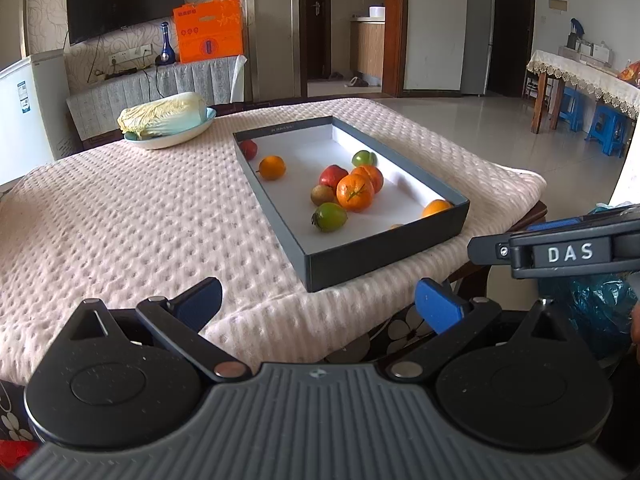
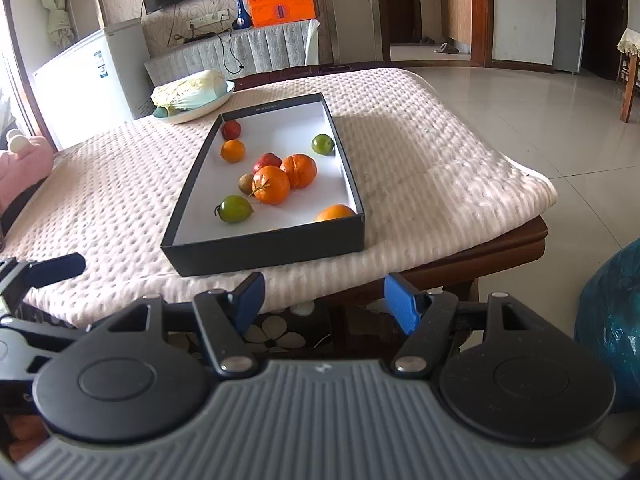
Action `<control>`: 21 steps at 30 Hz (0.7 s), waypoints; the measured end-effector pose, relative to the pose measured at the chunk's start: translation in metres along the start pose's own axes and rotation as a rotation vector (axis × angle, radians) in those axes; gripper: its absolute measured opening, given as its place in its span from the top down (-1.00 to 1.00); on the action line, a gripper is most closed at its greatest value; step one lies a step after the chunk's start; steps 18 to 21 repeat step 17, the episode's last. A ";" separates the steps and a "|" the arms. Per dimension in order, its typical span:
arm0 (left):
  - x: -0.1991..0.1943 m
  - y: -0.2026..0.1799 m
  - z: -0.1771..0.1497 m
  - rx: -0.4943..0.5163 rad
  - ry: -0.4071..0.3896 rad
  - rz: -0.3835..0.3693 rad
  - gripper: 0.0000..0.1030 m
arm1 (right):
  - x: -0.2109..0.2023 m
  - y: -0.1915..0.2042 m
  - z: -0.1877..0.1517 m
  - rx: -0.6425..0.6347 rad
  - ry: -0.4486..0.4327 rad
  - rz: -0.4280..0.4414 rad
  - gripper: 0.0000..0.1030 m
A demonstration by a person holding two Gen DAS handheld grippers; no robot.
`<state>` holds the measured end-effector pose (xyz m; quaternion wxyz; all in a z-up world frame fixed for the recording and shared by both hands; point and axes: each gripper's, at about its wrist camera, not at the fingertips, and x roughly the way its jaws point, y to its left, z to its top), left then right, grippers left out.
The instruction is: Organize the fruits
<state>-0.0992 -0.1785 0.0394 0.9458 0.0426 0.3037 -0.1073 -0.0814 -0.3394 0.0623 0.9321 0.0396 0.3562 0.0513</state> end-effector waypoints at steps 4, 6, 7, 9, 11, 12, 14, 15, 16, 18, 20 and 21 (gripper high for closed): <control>0.004 0.001 0.000 -0.007 0.014 -0.005 -1.00 | 0.001 0.000 0.000 -0.002 0.003 0.003 -0.33; 0.007 0.001 -0.001 -0.004 0.019 0.000 -1.00 | 0.001 0.000 0.000 -0.002 0.002 0.002 -0.33; 0.009 0.001 -0.001 -0.005 0.026 -0.002 -1.00 | 0.001 0.000 0.000 -0.001 0.002 0.001 -0.33; 0.011 0.001 -0.001 -0.007 0.035 -0.004 -1.00 | 0.002 -0.001 0.000 0.001 0.004 0.002 -0.33; 0.013 0.002 -0.001 -0.010 0.040 -0.010 -1.00 | 0.003 -0.001 0.000 0.002 0.006 0.000 -0.33; 0.013 0.002 -0.002 -0.008 0.038 -0.007 -1.00 | 0.003 -0.001 0.000 0.002 0.008 -0.001 -0.33; 0.010 0.001 -0.004 -0.001 0.002 0.035 -1.00 | 0.004 -0.002 0.000 0.003 0.010 -0.004 -0.33; 0.009 0.000 -0.004 0.007 -0.007 0.038 -1.00 | 0.005 -0.002 0.001 0.004 0.012 -0.004 -0.33; 0.009 -0.001 -0.003 0.012 -0.004 0.025 -1.00 | 0.005 -0.002 0.001 0.003 0.014 -0.004 -0.32; 0.011 -0.002 -0.002 0.017 0.003 0.005 -1.00 | 0.006 -0.002 0.001 0.004 0.014 -0.007 -0.32; 0.011 -0.002 -0.002 0.017 0.003 0.005 -1.00 | 0.006 -0.002 0.001 0.004 0.014 -0.007 -0.32; 0.011 -0.002 -0.002 0.017 0.003 0.005 -1.00 | 0.006 -0.002 0.001 0.004 0.014 -0.007 -0.32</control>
